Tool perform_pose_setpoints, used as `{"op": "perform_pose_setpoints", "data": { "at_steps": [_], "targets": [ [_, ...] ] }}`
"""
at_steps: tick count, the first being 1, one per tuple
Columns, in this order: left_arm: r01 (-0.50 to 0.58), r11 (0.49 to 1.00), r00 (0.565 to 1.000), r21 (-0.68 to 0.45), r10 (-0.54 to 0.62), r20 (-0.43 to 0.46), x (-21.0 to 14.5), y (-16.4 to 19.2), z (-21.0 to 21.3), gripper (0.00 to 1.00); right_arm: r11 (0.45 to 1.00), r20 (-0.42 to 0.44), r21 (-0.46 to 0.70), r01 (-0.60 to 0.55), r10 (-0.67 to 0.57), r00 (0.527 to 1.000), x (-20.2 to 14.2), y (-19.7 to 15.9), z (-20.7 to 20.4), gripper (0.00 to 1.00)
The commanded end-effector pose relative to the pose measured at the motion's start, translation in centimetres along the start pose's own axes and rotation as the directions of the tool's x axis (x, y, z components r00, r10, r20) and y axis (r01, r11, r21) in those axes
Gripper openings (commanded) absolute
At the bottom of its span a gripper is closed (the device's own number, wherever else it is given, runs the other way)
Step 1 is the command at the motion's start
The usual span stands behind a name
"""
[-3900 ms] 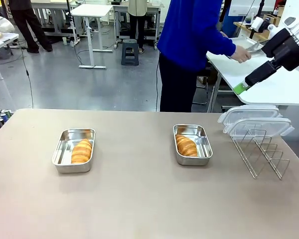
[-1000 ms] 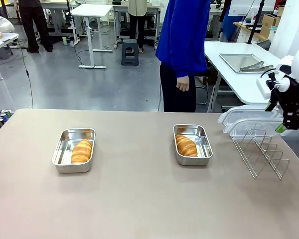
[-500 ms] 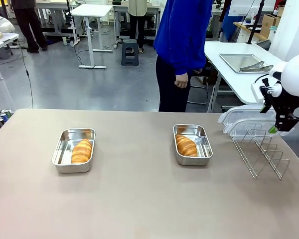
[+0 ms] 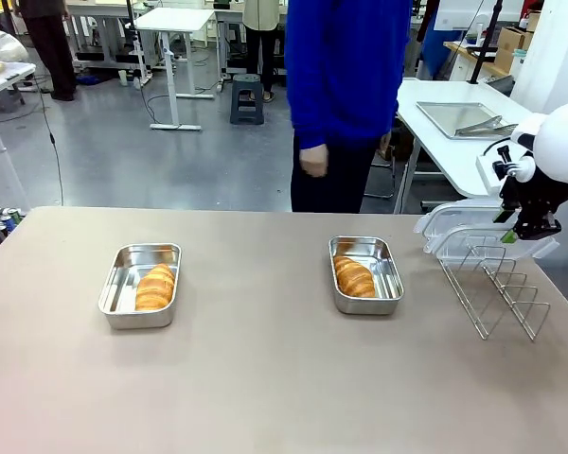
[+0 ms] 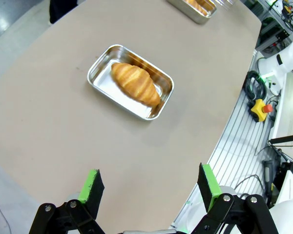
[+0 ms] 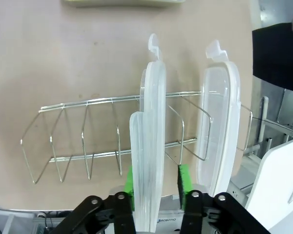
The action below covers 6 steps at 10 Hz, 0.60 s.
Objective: Place the bread in airtight containers.
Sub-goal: Pick up one Airtight Container lid and hand it to the human.
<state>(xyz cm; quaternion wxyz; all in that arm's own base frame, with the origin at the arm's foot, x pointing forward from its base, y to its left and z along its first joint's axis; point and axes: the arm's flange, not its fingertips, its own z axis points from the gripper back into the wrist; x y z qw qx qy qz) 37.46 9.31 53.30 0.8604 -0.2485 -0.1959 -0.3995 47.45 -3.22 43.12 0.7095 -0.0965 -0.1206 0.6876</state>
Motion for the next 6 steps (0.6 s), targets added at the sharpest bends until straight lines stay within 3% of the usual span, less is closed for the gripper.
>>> {"op": "perform_pose_setpoints", "data": {
  "at_steps": [1, 2, 6],
  "targets": [
    [0.013, 1.000, 1.000, -0.004, -0.013, -0.006, -0.03, 0.01, 0.15, 1.00, 0.999, 0.034, -0.029, -0.039, 0.040, 0.999, -0.24, 0.57, 0.07, 0.04],
    [0.013, 1.000, 1.000, -0.004, -0.013, -0.006, -0.03, 0.01, 0.15, 1.00, 0.999, 0.032, -0.030, -0.043, 0.044, 0.998, -0.18, 0.70, 0.21, 0.00],
    [0.013, 1.000, 1.000, -0.004, -0.013, -0.006, -0.03, 0.01, 0.15, 1.00, 0.997, 0.017, -0.041, -0.065, 0.066, 0.998, -0.27, 1.24, 0.57, 0.00]
  ]
}}
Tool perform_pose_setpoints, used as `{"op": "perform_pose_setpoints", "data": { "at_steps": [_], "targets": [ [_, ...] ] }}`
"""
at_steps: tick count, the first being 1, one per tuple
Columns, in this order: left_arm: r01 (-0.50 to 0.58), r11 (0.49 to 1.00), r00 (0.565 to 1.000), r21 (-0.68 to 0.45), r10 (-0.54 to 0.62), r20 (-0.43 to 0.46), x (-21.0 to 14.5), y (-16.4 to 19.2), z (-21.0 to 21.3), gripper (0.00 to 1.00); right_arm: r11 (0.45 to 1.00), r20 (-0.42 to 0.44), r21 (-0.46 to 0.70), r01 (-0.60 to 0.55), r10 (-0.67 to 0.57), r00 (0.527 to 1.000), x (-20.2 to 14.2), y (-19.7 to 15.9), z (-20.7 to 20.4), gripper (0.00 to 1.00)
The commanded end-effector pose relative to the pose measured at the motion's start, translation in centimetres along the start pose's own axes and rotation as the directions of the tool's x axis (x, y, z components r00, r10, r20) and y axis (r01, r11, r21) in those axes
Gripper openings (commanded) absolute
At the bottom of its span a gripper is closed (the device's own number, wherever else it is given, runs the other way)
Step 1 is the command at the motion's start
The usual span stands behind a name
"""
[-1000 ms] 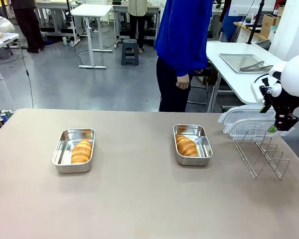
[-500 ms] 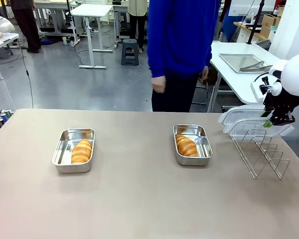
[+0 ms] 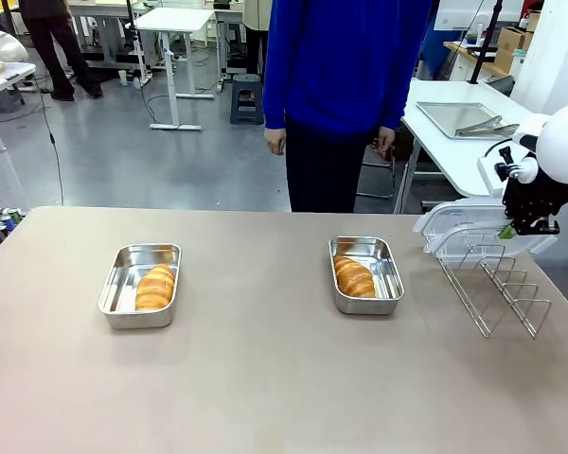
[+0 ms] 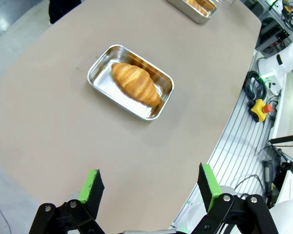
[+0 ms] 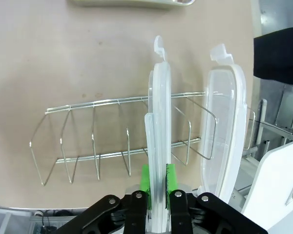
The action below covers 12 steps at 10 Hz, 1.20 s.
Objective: Place the bread in airtight containers.
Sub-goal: Pick up one Airtight Container lid and hand it to the human.
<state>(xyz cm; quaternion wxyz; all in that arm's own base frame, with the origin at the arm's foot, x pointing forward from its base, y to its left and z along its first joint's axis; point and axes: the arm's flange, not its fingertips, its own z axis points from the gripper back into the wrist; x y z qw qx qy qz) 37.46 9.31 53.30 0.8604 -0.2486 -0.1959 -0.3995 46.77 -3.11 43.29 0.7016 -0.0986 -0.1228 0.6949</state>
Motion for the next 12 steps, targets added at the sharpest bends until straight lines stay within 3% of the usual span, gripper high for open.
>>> {"op": "perform_pose_setpoints", "data": {
  "at_steps": [1, 3, 7, 9, 12],
  "targets": [
    [0.013, 1.000, 1.000, -0.004, -0.013, -0.006, 0.0, 0.0, 0.2, 1.00, 0.996, 0.031, -0.085, -0.039, 0.041, 0.999, -0.2, 0.6, 0.9, 0.00],
    [0.013, 1.000, 1.000, -0.004, -0.013, -0.006, 0.0, 0.0, 0.2, 1.00, 0.995, 0.034, -0.096, -0.038, 0.041, 0.999, 0.6, 0.3, 4.8, 0.00],
    [0.013, 1.000, 1.000, -0.004, -0.013, -0.006, 0.0, 0.0, 0.2, 1.00, 0.994, 0.071, -0.101, -0.040, 0.048, 0.996, 4.7, 0.2, 17.4, 0.00],
    [0.013, 1.000, 1.000, -0.004, -0.013, -0.006, 0.0, 0.0, 0.2, 1.00, 0.974, 0.127, -0.182, -0.135, 0.159, 0.979, 7.1, -0.2, 20.8, 0.00],
    [0.013, 1.000, 1.000, -0.004, -0.013, -0.006, 0.0, 0.0, 0.2, 1.00, 0.889, 0.228, -0.329, -0.318, 0.402, 0.887, 10.6, -2.0, 20.3, 0.00]
  ]
}}
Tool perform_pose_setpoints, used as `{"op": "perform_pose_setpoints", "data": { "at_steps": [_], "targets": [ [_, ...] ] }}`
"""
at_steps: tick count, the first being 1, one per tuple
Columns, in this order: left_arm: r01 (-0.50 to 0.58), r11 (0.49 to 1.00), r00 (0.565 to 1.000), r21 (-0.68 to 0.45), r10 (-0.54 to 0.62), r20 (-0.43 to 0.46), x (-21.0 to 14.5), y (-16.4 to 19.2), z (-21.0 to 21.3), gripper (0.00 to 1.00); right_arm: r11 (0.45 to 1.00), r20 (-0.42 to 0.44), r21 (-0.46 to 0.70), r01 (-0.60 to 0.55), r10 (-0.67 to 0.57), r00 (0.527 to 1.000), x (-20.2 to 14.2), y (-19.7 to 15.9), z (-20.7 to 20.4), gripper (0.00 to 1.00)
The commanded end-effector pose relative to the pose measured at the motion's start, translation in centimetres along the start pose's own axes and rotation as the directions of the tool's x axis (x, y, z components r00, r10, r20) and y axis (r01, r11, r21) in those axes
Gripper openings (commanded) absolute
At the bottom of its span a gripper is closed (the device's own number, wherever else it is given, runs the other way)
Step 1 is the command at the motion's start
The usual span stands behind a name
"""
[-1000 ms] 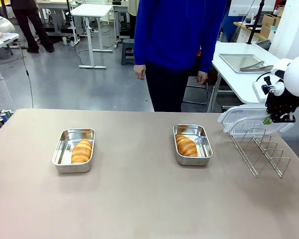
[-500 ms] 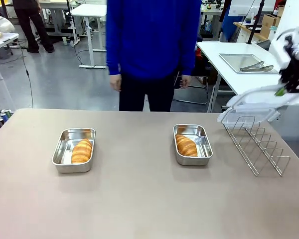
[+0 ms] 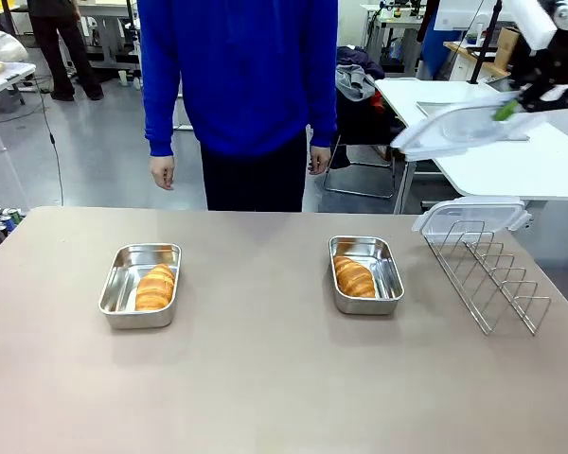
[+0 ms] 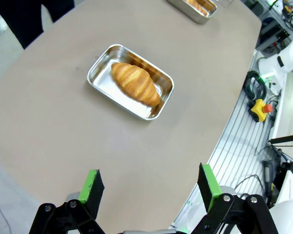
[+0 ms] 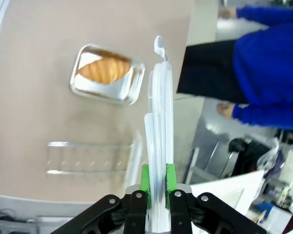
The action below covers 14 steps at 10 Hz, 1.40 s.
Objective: Place the bread in airtight containers.
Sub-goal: Pick up one Airtight Container lid and hand it to the human, then release when the human grabs the Airtight Container lid.
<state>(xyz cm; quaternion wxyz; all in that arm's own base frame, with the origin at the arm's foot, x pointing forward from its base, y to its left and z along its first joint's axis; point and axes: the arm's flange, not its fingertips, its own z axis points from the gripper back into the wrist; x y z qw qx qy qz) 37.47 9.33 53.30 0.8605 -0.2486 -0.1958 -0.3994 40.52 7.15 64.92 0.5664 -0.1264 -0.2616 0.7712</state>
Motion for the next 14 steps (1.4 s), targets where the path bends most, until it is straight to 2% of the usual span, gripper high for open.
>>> {"op": "perform_pose_setpoints", "data": {
  "at_steps": [1, 2, 4, 6, 7, 8, 14],
  "targets": [
    [0.013, 1.000, 1.000, -0.004, -0.013, -0.006, 0.0, 0.0, 0.1, 1.00, 0.985, 0.140, -0.085, -0.149, 0.160, 0.977, -0.7, -1.6, -3.3, 0.00],
    [0.013, 1.000, 1.000, -0.004, -0.013, -0.006, 0.0, 0.0, 0.1, 1.00, 0.976, 0.174, -0.106, -0.192, 0.208, 0.962, -0.4, -2.4, -5.0, 0.00],
    [0.013, 1.000, 1.000, -0.004, -0.013, -0.006, 0.0, 0.0, 0.1, 1.00, 0.942, 0.181, -0.142, -0.303, 0.326, 0.928, 0.0, -3.5, -8.0, 0.00],
    [0.013, 1.000, 1.000, -0.004, -0.013, -0.006, 0.0, 0.0, 0.1, 1.00, 0.933, 0.191, -0.156, -0.325, 0.351, 0.917, 0.2, -3.7, -8.9, 0.00],
    [0.013, 1.000, 1.000, -0.004, -0.013, -0.006, 0.0, 0.0, 0.1, 1.00, 0.928, 0.174, -0.092, -0.362, 0.373, 0.911, 0.1, -3.1, -9.0, 0.00],
    [0.013, 1.000, 1.000, -0.004, -0.013, -0.006, 0.0, 0.0, 0.1, 1.00, 0.945, 0.165, -0.106, -0.310, 0.324, 0.932, 1.1, -2.9, -9.4, 0.00],
    [0.013, 1.000, 1.000, -0.004, -0.013, -0.006, 0.0, 0.0, 0.1, 1.00, 0.945, 0.165, -0.106, -0.310, 0.324, 0.932, 1.1, -2.9, -9.4, 0.00]
  ]
}}
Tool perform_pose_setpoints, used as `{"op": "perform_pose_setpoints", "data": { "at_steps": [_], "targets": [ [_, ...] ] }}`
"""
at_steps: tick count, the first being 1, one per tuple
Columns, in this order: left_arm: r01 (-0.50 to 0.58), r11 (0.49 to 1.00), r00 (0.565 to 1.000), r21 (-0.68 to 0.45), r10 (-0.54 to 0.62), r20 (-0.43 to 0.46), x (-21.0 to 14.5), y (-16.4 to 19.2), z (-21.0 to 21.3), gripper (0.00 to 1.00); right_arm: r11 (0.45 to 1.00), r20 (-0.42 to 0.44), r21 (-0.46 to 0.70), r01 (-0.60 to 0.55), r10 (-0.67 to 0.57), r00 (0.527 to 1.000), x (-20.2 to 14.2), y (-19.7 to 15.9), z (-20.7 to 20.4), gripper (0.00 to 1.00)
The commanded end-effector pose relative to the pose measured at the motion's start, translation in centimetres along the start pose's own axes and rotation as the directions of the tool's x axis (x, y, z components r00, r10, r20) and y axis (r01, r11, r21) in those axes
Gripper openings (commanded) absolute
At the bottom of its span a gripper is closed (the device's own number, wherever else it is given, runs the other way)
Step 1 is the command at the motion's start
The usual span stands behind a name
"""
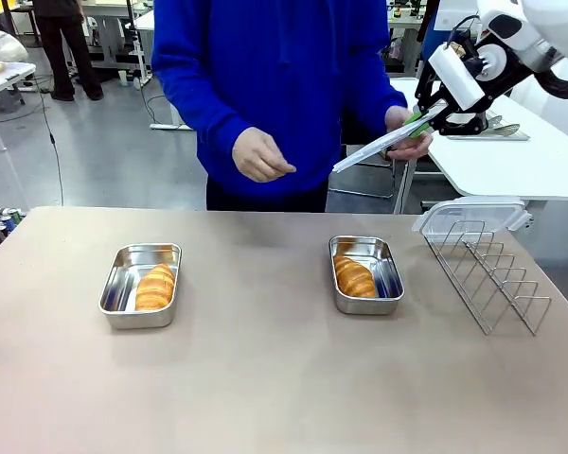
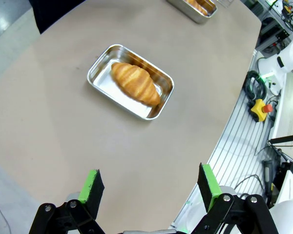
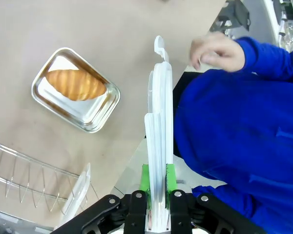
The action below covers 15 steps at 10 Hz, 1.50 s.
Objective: Place the bread in airtight containers.
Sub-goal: Release when the human grabs the Airtight Container lid.
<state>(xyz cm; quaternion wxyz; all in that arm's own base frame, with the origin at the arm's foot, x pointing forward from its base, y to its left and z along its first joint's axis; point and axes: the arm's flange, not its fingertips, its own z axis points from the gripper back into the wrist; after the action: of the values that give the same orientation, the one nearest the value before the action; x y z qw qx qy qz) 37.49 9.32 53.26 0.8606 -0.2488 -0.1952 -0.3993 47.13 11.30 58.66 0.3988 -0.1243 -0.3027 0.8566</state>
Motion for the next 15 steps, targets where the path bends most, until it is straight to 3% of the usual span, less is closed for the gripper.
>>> {"op": "perform_pose_setpoints", "data": {
  "at_steps": [1, 12, 13, 14, 15],
  "targets": [
    [0.014, 1.000, 1.000, -0.003, -0.014, -0.005, 0.0, 0.0, 0.2, 1.00, 0.999, 0.017, -0.025, 0.020, -0.020, 1.000, 0.0, -0.1, 0.1, 0.00],
    [0.014, 1.000, 1.000, -0.003, -0.014, -0.005, 0.0, 0.0, 0.2, 1.00, 0.999, 0.017, -0.025, 0.020, -0.020, 1.000, 0.0, -0.1, 0.1, 0.00],
    [0.014, 1.000, 1.000, -0.003, -0.014, -0.005, 0.0, 0.0, 0.2, 1.00, 1.000, -0.001, -0.002, 0.002, -0.002, 1.000, 0.0, 0.0, 0.1, 0.69],
    [0.014, 1.000, 1.000, -0.003, -0.014, -0.005, 0.0, 0.0, 0.2, 1.00, 0.998, -0.010, 0.017, 0.058, -0.057, 0.998, -0.1, -0.2, 0.6, 0.71],
    [0.014, 1.000, 1.000, -0.003, -0.014, -0.005, 0.0, 0.0, 0.2, 1.00, 0.994, -0.032, 0.012, 0.113, -0.113, 0.993, -0.2, -0.8, 1.4, 1.00]
  ]
}}
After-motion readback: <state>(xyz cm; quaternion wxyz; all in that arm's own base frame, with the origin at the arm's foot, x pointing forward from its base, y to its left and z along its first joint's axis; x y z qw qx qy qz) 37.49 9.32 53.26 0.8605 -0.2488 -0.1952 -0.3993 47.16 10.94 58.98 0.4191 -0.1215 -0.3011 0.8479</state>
